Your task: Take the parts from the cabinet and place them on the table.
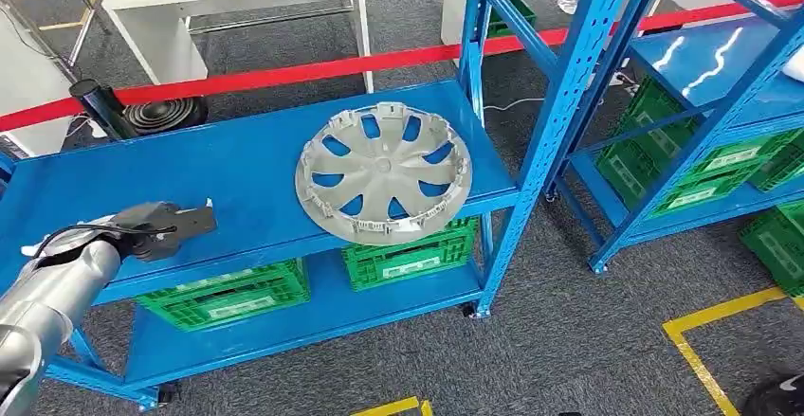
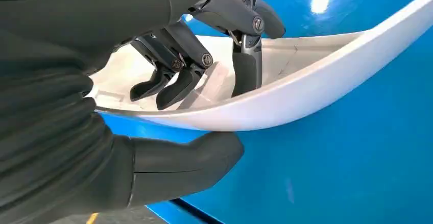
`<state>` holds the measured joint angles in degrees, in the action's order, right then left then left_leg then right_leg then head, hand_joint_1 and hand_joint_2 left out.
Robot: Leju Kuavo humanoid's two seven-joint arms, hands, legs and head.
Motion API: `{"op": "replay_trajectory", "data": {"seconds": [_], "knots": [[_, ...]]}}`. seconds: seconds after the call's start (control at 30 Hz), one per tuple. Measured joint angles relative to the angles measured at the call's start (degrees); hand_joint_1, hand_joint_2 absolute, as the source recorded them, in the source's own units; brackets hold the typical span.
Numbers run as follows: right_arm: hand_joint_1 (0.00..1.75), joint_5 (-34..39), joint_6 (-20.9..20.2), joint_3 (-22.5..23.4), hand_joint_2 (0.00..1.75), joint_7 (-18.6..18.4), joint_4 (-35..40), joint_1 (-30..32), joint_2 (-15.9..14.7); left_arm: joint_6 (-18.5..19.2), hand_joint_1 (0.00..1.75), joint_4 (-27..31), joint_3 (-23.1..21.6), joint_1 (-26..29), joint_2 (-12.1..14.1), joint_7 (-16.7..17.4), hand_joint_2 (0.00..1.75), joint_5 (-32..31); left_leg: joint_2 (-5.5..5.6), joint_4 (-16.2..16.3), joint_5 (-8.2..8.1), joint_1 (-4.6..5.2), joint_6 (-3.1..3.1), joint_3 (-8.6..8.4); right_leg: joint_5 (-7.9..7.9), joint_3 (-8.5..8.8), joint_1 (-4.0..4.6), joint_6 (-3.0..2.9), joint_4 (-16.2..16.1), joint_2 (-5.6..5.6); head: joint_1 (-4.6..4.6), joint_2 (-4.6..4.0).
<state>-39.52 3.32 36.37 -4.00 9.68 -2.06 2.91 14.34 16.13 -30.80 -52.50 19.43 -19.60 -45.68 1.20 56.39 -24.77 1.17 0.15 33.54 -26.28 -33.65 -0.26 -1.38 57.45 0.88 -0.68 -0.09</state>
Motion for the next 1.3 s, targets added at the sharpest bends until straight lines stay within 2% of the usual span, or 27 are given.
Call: {"op": "replay_trajectory", "data": {"seconds": [0.63,0.83,0.9,0.97,1.0,1.07,1.1,1.17,1.23,1.3], "knots": [[0.0,-0.18,0.0,0.0,0.0,0.04,0.0,0.0,0.0,-0.9,1.75,0.0,0.0,0.48,0.0,-0.9,1.75,0.46,0.03,0.0,0.0,0.0,0.01,-0.05,-0.01,0.08,0.0,0.01,0.0,-0.04,0.0,0.0],[0.0,-0.37,0.0,0.0,0.0,0.07,0.0,0.02,0.0,-6.0,1.75,0.04,0.24,1.81,-0.07,-2.32,1.75,2.61,0.01,0.0,-0.01,0.0,0.01,-0.06,-0.01,0.07,0.0,0.01,0.0,-0.03,0.0,0.0],[0.0,-0.42,0.02,0.04,0.0,0.09,0.0,-0.01,0.0,-7.77,1.75,0.09,1.38,2.38,-0.53,-2.85,1.75,5.69,0.03,0.0,-0.01,0.0,0.01,-0.06,-0.02,0.07,0.0,0.01,-0.01,-0.04,0.0,0.0],[0.0,-0.4,0.15,0.2,0.0,0.26,0.0,0.0,0.0,-8.46,1.75,0.64,3.48,2.81,-1.47,-5.1,1.75,10.48,0.05,0.01,-0.01,0.0,0.01,-0.07,-0.02,0.06,-0.01,0.02,-0.01,-0.08,0.0,0.0],[0.0,-0.37,0.24,0.44,0.0,0.42,0.0,0.0,0.0,-7.41,1.75,1.18,5.19,3.02,-2.06,-8.41,1.75,15.23,0.08,0.01,0.0,0.01,0.01,-0.07,-0.02,0.07,-0.01,0.02,-0.01,-0.11,0.0,0.0],[0.0,-0.22,0.65,1.07,0.0,0.79,0.0,0.03,0.0,-3.54,1.75,3.9,11.36,3.62,-3.84,-16.05,1.75,27.24,0.24,0.01,0.02,0.06,0.05,-0.06,-0.06,0.09,-0.05,0.08,-0.02,-0.31,0.0,0.0],[0.0,-0.2,0.83,1.4,0.0,0.83,0.0,0.0,0.0,-2.04,1.75,6.58,14.5,4.21,-5.22,-17.19,1.75,31.8,0.38,0.02,0.02,0.07,0.06,-0.05,-0.08,0.17,-0.06,0.11,-0.03,-0.46,0.0,0.0],[0.0,-0.2,0.94,1.68,0.0,0.94,0.0,-0.15,0.02,-1.1,1.75,14.22,18.06,6.62,-7.52,-13.94,1.75,38.5,0.45,0.02,-0.01,0.12,0.11,-0.09,-0.11,0.24,-0.12,0.15,-0.04,-0.53,0.02,0.0],[0.0,-0.2,0.96,2.25,0.0,0.9,0.0,-0.22,0.09,-1.08,1.75,22.58,19.15,9.6,-9.31,-11.46,1.75,45.07,0.31,0.02,-0.02,0.14,0.12,-0.08,-0.09,0.2,-0.14,0.17,-0.04,-0.41,0.02,0.0],[0.0,-0.2,0.96,2.8,0.0,0.68,0.0,-0.06,0.15,-1.29,1.75,30.09,19.23,12.23,-10.52,-10.91,1.75,50.11,0.02,0.06,-0.11,0.16,0.23,-0.07,-0.05,0.13,-0.16,0.2,-0.05,-0.06,0.02,0.0]]}}
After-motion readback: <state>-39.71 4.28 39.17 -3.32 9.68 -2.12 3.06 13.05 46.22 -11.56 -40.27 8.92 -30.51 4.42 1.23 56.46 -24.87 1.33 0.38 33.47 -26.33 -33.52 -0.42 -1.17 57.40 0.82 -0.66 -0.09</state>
